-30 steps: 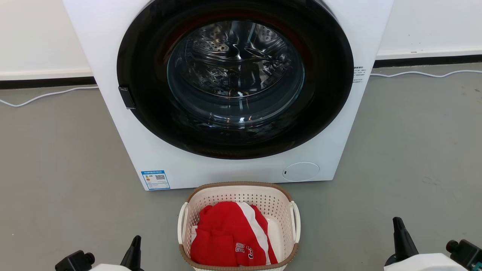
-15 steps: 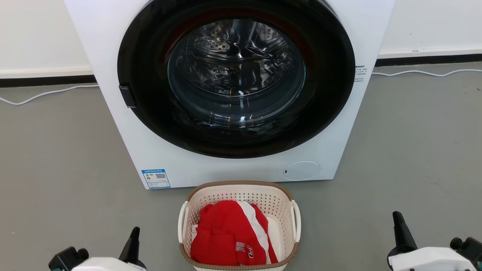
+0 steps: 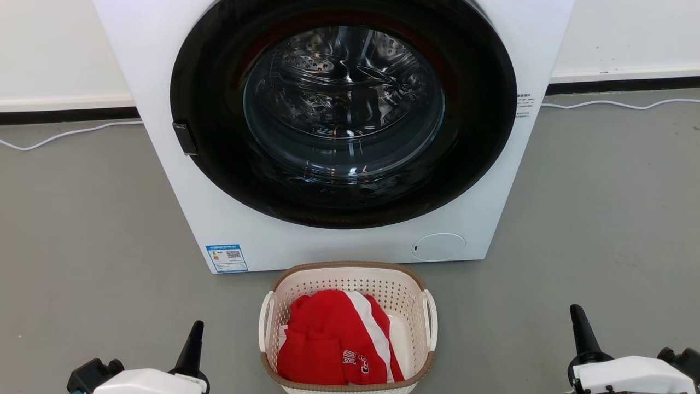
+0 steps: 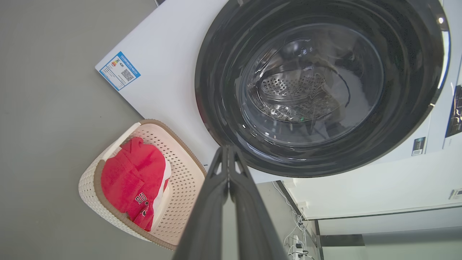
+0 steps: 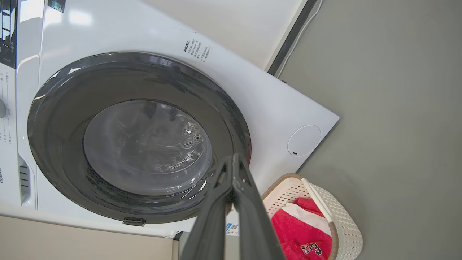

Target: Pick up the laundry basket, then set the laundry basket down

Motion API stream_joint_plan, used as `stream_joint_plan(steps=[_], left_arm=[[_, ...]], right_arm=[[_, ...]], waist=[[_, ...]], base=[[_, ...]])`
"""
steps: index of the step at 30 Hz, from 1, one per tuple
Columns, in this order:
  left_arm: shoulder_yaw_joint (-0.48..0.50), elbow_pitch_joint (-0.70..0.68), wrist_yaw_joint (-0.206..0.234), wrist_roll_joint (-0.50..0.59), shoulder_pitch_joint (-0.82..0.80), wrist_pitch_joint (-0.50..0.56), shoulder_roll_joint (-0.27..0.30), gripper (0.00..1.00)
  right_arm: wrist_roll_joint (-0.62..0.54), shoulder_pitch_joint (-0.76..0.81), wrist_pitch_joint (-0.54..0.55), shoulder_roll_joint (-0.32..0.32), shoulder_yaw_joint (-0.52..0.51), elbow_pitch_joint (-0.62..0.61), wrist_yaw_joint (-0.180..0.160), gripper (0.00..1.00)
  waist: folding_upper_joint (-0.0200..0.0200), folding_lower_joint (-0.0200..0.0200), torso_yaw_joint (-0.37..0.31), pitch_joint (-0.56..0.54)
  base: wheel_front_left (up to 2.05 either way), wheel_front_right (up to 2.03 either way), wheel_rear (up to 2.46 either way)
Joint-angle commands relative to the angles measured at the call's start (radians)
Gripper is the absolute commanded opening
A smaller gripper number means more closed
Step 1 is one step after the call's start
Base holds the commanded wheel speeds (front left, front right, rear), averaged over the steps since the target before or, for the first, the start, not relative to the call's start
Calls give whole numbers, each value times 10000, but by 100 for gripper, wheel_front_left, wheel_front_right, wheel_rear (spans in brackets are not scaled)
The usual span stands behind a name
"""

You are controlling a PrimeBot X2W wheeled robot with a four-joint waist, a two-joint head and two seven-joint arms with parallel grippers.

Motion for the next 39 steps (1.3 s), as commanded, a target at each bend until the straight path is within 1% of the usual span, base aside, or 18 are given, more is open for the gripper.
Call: stream_joint_plan(steps=[1,13,39], left_arm=[[311,-332,-120,-260,-614,72,57,0],[640,-576,-256,-1536,-720,455,-104,0],[1270,-1043,-517,-3979,-923,1190,-411,0]], right_arm=[[336,-620,144,-84,112,-335,49,0],[1980,-739,518,-89,121,-516,56,0],[5125,-967,1234,-97,140,-863,71,0]], waist=[[-1,-1,2,4],[-1,-1,18,45],[-1,-1,49,125]], base=[[0,0,0],[0,0,0],[0,0,0]])
